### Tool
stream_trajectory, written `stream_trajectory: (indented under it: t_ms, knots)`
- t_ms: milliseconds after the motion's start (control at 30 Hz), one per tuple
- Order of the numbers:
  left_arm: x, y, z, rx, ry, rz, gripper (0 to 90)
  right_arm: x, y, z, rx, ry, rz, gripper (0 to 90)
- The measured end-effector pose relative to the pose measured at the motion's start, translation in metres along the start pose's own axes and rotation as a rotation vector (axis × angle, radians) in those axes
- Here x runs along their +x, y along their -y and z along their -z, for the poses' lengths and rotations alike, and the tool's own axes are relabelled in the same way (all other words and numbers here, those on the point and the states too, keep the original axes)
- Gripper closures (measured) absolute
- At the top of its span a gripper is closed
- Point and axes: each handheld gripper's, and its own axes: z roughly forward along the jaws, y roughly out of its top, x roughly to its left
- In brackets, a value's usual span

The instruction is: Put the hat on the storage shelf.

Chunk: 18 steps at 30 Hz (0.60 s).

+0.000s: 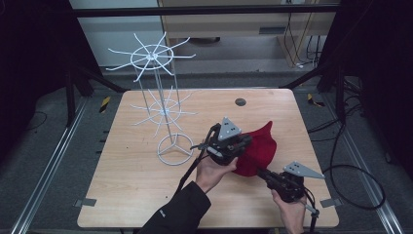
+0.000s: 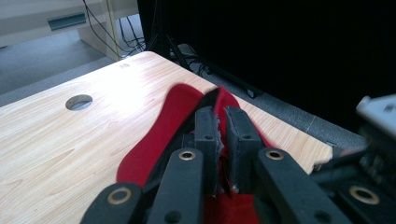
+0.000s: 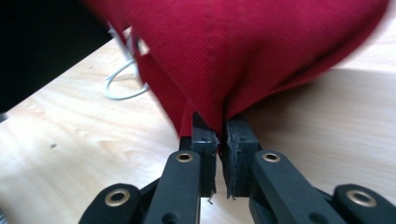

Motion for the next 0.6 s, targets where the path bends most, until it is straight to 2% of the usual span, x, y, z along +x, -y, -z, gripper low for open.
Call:
stream_trajectory:
  t_ms: [133,333,467,500,567,600]
  knots:
    - [0.003,0.008,0.004,0.005,0.005,0.007,83.6,-0.006,-0.009,0.013,-0.029,0.059,0.040,85.5]
    - [0.007,0.029,0.012,0.016,0.013,0.022,83.5,-0.001,-0.023,0.018,-0.019,0.114,0.126,85.6]
    - [0.011,0.044,0.019,0.034,0.010,0.036,83.5,0.004,-0.033,0.018,-0.016,0.119,0.163,85.4]
    - [0.012,0.048,0.020,0.037,0.007,0.040,83.4,0.009,-0.038,0.015,-0.007,0.118,0.188,85.5]
    - [0.013,0.055,0.024,0.043,-0.002,0.033,83.4,0.010,-0.040,0.014,-0.007,0.117,0.197,85.5]
    - [0.013,0.058,0.026,0.044,-0.007,0.033,83.4,0.015,-0.044,0.012,0.001,0.117,0.219,85.5]
